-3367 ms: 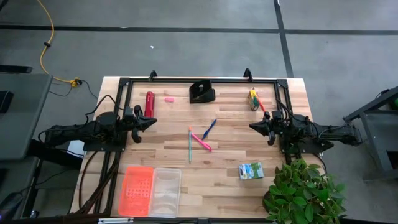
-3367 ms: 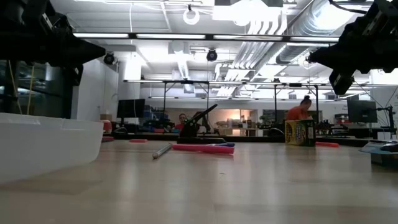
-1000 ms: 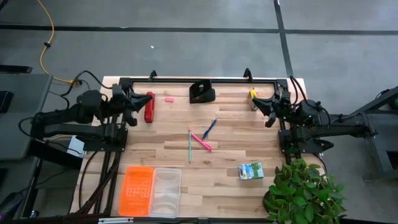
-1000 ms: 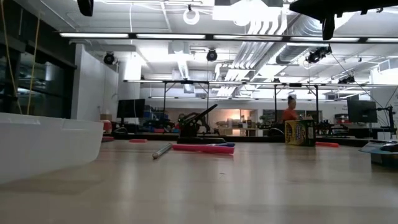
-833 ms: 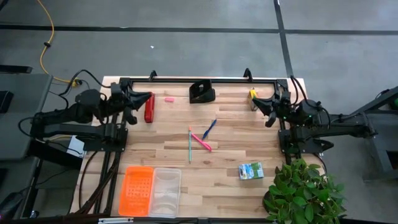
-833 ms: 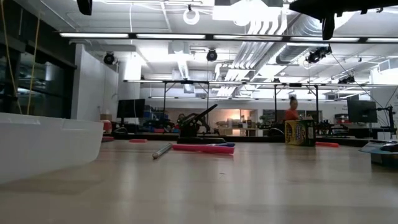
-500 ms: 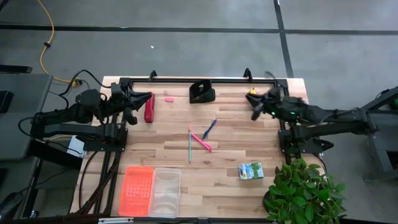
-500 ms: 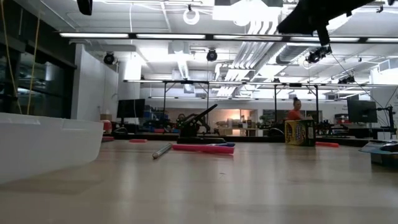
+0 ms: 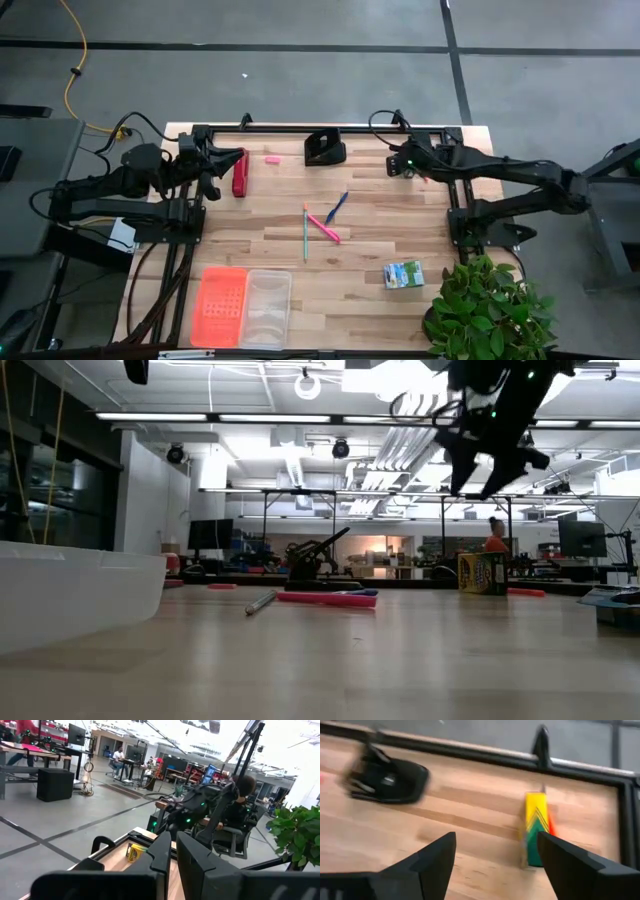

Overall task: Pack school essentials
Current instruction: Put the top crayon box into the supply box

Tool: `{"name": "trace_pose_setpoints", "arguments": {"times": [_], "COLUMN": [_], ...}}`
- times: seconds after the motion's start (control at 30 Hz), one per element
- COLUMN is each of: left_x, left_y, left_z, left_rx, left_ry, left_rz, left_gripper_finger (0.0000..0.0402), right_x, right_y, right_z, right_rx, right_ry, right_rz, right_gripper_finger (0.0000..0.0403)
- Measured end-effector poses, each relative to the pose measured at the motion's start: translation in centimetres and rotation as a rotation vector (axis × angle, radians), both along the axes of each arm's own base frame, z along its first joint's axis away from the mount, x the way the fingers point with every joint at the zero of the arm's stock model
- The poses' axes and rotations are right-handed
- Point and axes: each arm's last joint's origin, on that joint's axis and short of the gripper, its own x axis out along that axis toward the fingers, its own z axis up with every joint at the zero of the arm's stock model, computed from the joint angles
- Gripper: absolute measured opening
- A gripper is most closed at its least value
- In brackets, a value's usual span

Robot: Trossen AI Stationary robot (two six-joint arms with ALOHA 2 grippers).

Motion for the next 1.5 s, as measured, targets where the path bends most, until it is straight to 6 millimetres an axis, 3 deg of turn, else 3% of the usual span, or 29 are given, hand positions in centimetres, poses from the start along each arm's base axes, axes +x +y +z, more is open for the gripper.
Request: {"name": "trace_pose_setpoints", "arguments": {"times": [0.47,0.77,1.27,1.5], "left_x": [0.0,0.0,0.0,0.0], "left_y": [0.0,0.1,0.1,0.1], "left_z": [0.0,0.0,0.0,0.0], "left_rx": [-0.001,-0.003,-0.012,-0.013], "left_ry": [0.0,0.0,-0.005,-0.005], "left_rz": [0.007,0.028,0.029,0.033], "left_gripper_finger": [0.0021,0.0021,0.0021,0.0021], "right_x": [0.4,-0.2,-1.2,-1.3], "right_y": [-4.9,-8.4,-10.0,-10.0], "right_z": [-4.6,-6.7,-7.8,-7.8], "right_rx": [0.142,0.28,0.426,0.432], "right_ry": [0.228,0.219,0.193,0.194], "right_rz": [-0.134,-0.12,-0.053,-0.06], "right_gripper_finger": [0.0279,0.0279,0.0276,0.0217]}}
